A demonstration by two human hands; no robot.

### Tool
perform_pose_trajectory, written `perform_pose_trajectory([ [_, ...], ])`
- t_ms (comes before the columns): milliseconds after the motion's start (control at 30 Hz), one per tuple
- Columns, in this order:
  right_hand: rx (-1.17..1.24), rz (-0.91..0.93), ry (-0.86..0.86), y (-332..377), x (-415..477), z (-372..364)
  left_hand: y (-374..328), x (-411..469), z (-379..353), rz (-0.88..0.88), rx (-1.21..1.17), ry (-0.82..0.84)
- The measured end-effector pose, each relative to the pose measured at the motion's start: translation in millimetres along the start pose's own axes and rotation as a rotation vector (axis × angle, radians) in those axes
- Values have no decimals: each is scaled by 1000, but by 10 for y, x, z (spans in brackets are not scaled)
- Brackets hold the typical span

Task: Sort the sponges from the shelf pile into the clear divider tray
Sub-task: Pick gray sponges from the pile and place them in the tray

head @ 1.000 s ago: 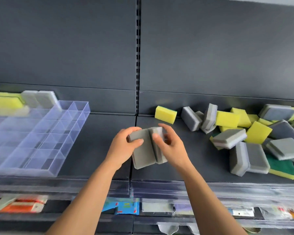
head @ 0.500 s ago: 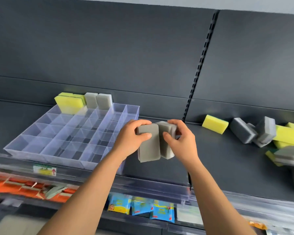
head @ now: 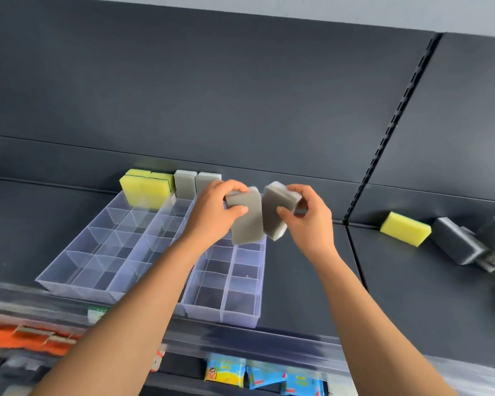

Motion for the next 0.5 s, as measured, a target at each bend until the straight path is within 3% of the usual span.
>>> perform_pose_trajectory([
  [500,-12,9,45,-410,865,-401,408,780,-155,-33,196,-138],
])
Point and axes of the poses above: each hand's wrist, its own x-axis towards the middle knuckle, its own z-axis out of the back of the hand, y = z × x, the point moved 6 cm from there along x, towards the middle knuckle, and after that the axes turned 14 degrees about x, right-handed, at the moved point
